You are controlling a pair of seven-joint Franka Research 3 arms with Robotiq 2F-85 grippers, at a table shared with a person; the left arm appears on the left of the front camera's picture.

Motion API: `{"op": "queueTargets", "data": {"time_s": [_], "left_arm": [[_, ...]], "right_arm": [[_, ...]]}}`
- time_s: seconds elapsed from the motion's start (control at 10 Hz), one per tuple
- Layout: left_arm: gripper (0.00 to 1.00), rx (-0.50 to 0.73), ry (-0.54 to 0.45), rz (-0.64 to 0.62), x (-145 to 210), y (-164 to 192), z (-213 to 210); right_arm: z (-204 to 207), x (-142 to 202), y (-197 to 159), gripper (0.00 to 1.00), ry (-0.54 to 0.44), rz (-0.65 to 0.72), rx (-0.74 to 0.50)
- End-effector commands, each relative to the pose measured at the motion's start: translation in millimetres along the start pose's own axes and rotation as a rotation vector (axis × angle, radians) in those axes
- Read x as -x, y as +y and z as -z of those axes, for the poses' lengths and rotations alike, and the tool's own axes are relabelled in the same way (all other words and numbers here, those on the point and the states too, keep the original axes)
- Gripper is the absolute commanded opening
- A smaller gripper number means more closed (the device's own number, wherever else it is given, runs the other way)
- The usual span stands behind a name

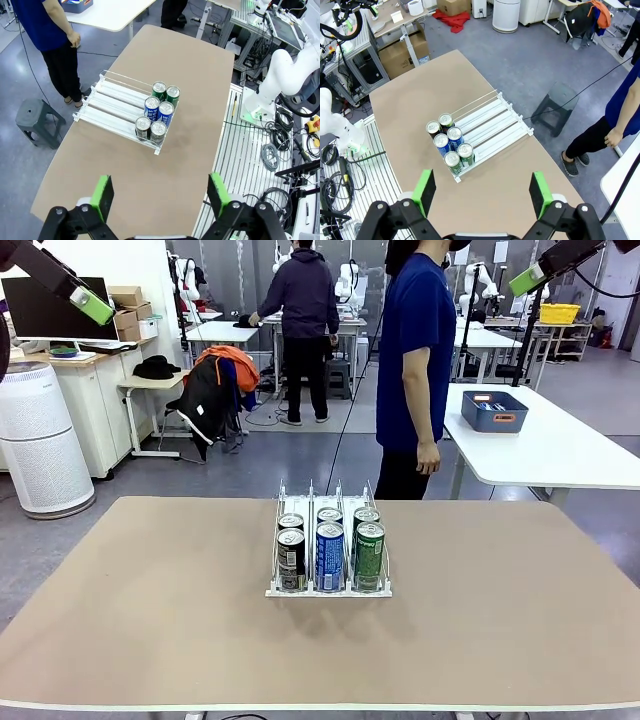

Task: Fill the beverage cans into the dispenser.
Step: Pick up the Sprite handed by the human.

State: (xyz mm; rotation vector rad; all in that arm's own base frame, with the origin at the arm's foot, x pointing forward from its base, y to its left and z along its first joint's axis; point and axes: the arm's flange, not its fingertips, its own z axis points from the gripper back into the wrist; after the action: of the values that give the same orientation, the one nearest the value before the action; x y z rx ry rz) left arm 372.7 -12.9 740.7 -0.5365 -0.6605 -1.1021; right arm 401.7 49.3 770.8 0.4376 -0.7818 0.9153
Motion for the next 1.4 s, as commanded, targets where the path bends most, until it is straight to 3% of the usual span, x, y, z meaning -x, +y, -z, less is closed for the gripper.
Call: {"op": "queueTargets", "data": {"time_s": [0.0,1.3], "left_arm": [[1.00,-0.001,-0.001,0.001,0.0,-0.2,-0.6],[1.00,-0.001,-0.001,0.001,0.0,-0.2,-0.6]], "right_arm": [[0.1,0.7,-0.4,1.00,0.001,-0.005,-0.003],[0.1,0.7,-0.4,1.00,0.001,-0.005,-0.003]]}}
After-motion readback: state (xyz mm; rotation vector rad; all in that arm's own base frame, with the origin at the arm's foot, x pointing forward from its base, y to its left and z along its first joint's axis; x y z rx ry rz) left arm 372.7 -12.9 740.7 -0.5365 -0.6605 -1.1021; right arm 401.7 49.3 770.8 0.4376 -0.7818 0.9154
